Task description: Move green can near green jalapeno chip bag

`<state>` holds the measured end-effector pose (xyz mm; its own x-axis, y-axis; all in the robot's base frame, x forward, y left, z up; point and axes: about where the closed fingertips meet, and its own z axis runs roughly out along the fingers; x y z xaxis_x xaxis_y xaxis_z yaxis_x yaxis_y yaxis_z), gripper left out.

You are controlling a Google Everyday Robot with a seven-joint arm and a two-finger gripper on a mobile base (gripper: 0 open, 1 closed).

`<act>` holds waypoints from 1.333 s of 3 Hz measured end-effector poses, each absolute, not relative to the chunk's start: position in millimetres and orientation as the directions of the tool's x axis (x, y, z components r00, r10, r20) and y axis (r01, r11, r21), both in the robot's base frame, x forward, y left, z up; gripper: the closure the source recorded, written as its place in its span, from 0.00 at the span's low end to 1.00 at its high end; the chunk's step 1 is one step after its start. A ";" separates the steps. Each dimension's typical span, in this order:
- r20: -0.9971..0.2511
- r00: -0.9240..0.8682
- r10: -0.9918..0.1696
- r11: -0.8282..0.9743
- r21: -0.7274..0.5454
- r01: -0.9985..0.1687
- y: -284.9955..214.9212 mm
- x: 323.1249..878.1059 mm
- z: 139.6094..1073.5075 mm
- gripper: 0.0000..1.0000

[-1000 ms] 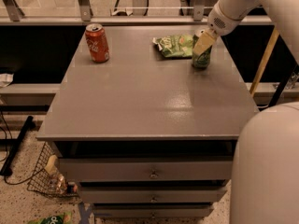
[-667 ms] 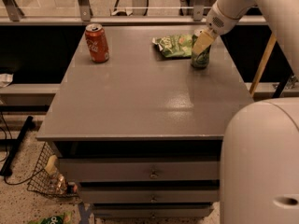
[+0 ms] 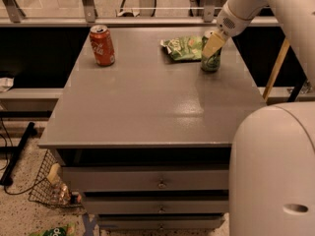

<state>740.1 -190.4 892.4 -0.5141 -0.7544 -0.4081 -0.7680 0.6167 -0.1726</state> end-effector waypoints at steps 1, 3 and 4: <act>-0.408 -0.514 -0.754 0.617 -0.173 -0.768 -190.4 740.1 893.5 0.15; -0.412 -0.489 -0.769 0.593 -0.173 -0.786 -187.5 735.4 896.5 0.00; -0.441 -0.454 -0.774 0.576 -0.195 -0.794 -198.3 720.0 916.9 0.00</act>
Offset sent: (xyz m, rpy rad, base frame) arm 0.0000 0.0000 0.0011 0.0000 0.0000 0.0000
